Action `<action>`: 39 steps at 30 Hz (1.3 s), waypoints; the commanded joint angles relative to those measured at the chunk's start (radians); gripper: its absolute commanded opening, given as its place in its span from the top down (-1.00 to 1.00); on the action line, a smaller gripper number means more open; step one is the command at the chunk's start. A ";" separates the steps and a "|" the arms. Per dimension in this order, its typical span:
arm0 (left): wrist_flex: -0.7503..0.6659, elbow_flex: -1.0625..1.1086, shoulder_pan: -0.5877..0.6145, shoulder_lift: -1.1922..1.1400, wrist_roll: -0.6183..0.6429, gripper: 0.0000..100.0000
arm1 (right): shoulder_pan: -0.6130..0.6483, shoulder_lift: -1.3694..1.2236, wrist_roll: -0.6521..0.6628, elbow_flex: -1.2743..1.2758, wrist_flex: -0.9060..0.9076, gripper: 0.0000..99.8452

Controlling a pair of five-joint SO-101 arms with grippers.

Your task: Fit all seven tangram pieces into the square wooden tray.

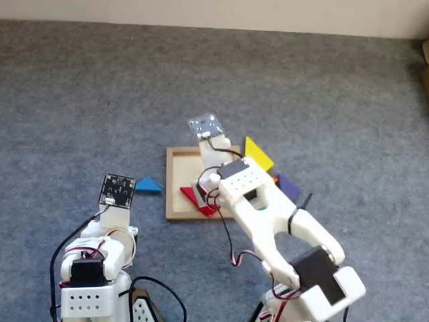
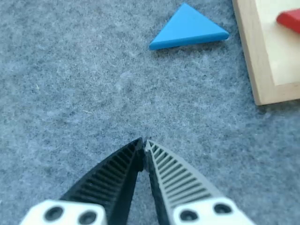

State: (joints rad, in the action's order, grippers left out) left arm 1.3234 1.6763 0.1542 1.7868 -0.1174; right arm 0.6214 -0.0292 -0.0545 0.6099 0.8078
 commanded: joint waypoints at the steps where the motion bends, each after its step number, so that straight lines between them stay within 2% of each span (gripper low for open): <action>1: 0.003 0.021 0.004 0.028 0.009 0.93 | -0.010 -0.073 -0.009 -0.024 -0.010 0.99; 14: 0.003 0.021 0.004 0.028 0.009 0.93 | -0.021 -0.272 -0.002 -0.275 -0.012 0.99; 19: 0.003 0.021 0.004 0.028 0.009 0.93 | -0.081 -0.274 -0.002 -0.378 0.002 0.99; 23: 0.003 0.021 0.004 0.028 0.009 0.93 | -0.088 -0.214 -0.002 -0.426 0.099 0.99; 32: 0.003 0.021 0.004 0.028 0.009 0.93 | -0.081 0.077 -0.009 -0.372 0.320 0.99; 39: 0.003 0.021 0.004 0.028 0.009 0.93 | 0.021 0.183 -0.009 -0.150 0.334 0.99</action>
State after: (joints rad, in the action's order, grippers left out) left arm 1.3234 1.6763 0.1542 1.7868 -0.1174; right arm 0.5769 0.0829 -0.0545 0.4089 1.1316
